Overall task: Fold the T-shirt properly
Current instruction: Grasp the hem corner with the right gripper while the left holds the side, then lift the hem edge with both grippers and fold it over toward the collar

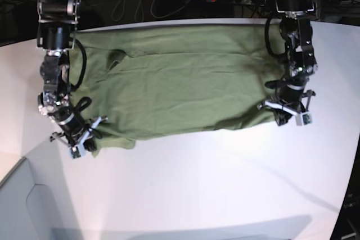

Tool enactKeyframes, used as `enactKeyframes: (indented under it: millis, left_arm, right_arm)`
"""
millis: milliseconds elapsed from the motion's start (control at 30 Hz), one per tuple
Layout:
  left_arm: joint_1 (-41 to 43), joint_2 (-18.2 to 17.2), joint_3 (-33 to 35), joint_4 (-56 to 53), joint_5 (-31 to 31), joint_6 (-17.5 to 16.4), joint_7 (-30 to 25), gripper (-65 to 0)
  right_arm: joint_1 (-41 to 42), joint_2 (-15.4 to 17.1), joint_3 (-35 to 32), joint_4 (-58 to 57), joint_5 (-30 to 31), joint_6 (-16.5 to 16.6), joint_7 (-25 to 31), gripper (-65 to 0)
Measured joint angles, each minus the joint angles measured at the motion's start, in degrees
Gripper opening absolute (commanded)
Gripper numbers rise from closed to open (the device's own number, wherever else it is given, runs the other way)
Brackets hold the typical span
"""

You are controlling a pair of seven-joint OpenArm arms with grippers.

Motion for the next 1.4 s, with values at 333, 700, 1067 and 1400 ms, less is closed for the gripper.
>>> enactKeyframes:
  millis: [333,700,1067,1400]
  left_arm:
    - [1.7,0.0,0.0,2.1,-0.2,0.0,-0.3,-65.0]
    - [2.5,0.1,-0.7,2.1,-0.2,-0.2,-0.3,-65.0]
    - [2.4,0.7,-3.5,2.1,-0.2,-0.4,0.0,-65.0]
    - [2.5,0.7,-3.5,2.1,-0.2,-0.4,0.1,-65.0]
  right_arm:
    - [-6.1,0.4,5.8,6.2,0.1,0.0,0.5,-65.0]
    - [-10.0,0.3,8.3,8.3,0.0,0.0,0.8,-65.0]
    - [-12.6,0.3,8.3,13.6,0.1,-0.1,1.3,-65.0]
    - [-16.7,0.2,8.3,17.7,0.3,0.0,4.6,-65.0]
